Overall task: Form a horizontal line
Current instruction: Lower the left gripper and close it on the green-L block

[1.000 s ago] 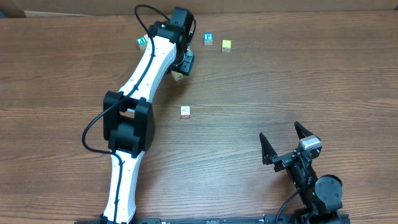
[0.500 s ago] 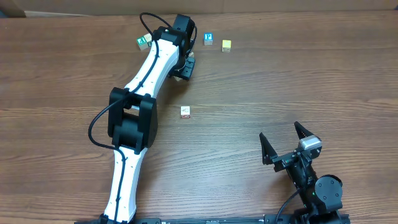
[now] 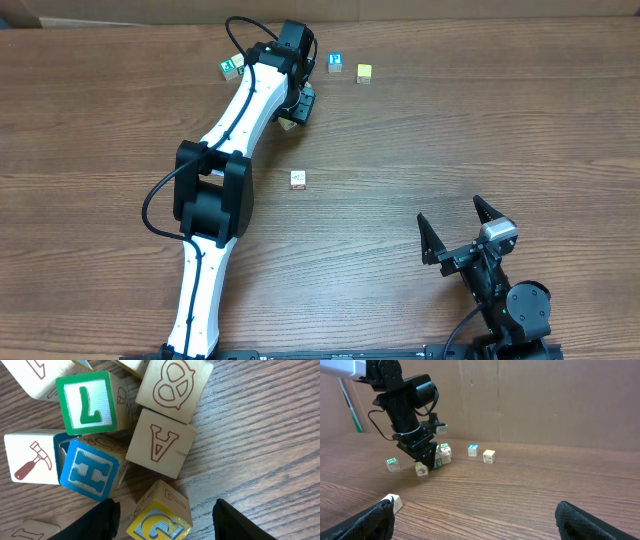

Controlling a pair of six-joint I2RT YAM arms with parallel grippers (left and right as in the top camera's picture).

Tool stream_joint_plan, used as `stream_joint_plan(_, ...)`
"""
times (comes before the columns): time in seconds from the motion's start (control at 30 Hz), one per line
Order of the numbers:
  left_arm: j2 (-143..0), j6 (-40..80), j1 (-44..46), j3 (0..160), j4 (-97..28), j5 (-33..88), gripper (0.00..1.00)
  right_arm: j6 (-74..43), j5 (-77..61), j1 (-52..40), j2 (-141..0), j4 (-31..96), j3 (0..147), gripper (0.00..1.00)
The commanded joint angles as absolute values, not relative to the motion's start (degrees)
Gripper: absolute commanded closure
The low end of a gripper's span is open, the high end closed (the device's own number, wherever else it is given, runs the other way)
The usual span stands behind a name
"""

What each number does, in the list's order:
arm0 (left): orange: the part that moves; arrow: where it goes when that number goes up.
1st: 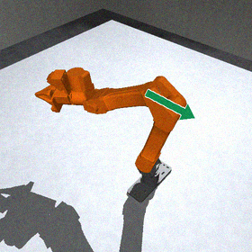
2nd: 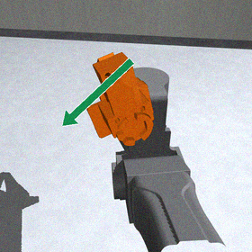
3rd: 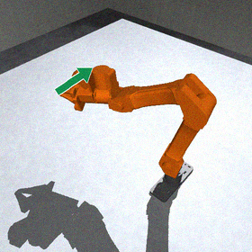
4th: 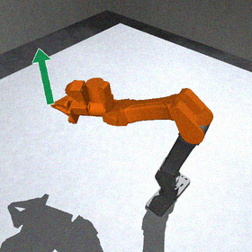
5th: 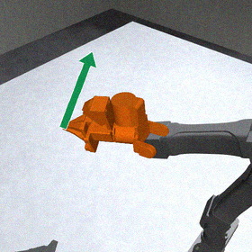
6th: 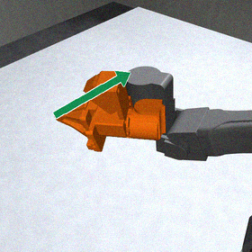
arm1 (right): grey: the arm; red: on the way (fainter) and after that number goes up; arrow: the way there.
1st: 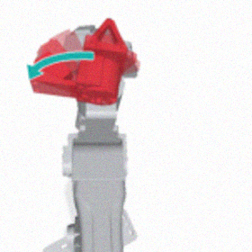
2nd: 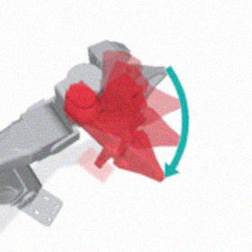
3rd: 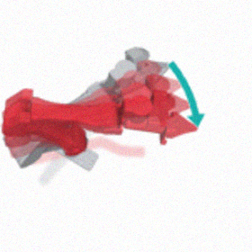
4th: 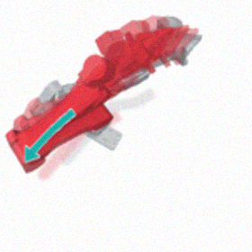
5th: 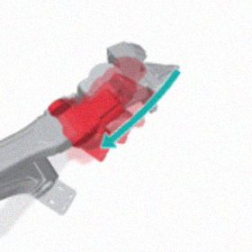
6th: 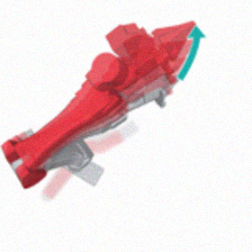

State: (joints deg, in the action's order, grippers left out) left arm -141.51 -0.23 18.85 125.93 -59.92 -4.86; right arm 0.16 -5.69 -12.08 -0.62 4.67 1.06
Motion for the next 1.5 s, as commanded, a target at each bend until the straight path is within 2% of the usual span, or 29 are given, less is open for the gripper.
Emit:
stream_joint_plan(0.0,-142.1,-1.6,18.8,125.7,-59.7,-4.0,0.42,-0.2,-5.3,-11.9,-0.2,4.4,0.5,0.0)
stream_joint_plan(0.3,-142.1,-1.8,18.8,125.2,-59.4,-3.9,0.47,-0.2,-5.3,-11.9,-0.2,4.4,0.5,0.0)
stream_joint_plan(0.47,-142.1,-1.8,18.8,125.1,-60.2,-1.9,0.63,-0.2,-5.3,-11.9,-0.2,4.4,0.5,0.0)
stream_joint_plan(0.63,-142.1,-1.0,18.9,125.1,-61.9,0.5,0.69,-0.2,-5.3,-11.9,-0.2,4.4,0.5,0.0)
stream_joint_plan(0.9,-142.1,4.0,18.9,125.1,-66.7,0.4,0.69,-0.2,-5.3,-11.9,-0.2,4.4,0.5,0.0)
stream_joint_plan(1.07,-142.1,4.1,18.9,125.1,-66.8,0.4,0.56,-0.2,-5.3,-11.9,-0.2,4.4,0.5,0.0)
stream_joint_plan(1.17,-142.1,4.1,18.9,125.1,-67.1,0.4,0.52,-0.2,-5.3,-11.9,-0.2,4.4,0.5,0.0)
stream_joint_plan(1.4,-142.1,4.1,18.9,125.1,-68.8,0.4,0.53,-0.2,-5.3,-11.9,-0.2,4.4,0.5,0.0)
stream_joint_plan(1.47,-142.1,4.1,18.9,125.1,-69.2,0.5,0.56,-0.2,-5.3,-11.9,-0.2,4.4,0.5,0.0)
